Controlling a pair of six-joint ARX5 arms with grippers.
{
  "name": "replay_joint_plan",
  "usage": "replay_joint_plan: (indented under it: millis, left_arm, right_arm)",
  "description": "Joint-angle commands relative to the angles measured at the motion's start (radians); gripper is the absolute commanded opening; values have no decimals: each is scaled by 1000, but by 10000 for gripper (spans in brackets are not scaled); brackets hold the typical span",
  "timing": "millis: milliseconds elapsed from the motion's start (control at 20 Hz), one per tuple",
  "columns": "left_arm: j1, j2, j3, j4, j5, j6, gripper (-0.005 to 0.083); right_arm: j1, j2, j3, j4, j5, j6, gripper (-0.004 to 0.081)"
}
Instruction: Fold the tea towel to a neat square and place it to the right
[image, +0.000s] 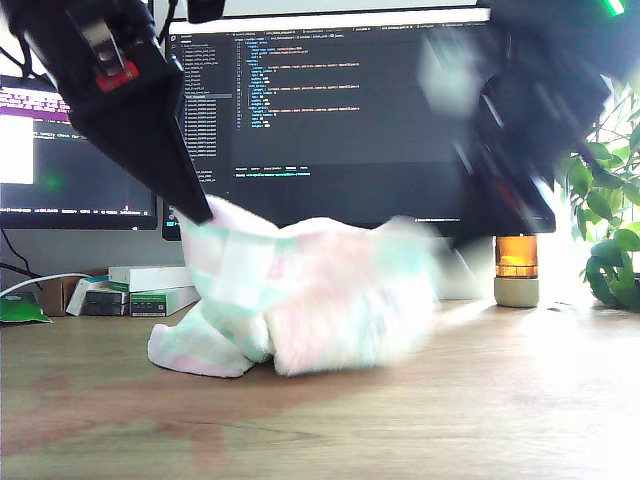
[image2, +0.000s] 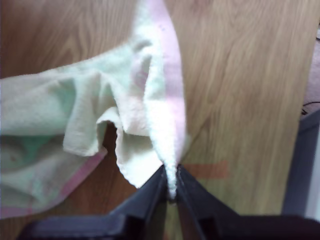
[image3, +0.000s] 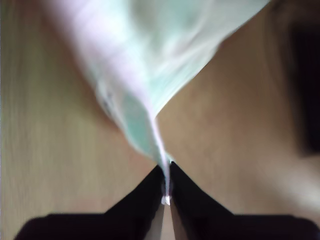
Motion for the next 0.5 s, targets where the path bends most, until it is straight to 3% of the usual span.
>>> replay_joint_plan:
  millis: [0,200,450]
  left_arm:
    - [-2,-35,54,4,-8,-3,-21]
    - [27,-36,121,-15,-138,-3,-21]
    - [50,-36,278,-116,-248,-2,-21]
  right_arm:
    - [39,-5,66,-68,14,27,-11]
    - [99,-5,250,-202,132,30,-11]
    - [113,-5,459,-301,249,58,-11]
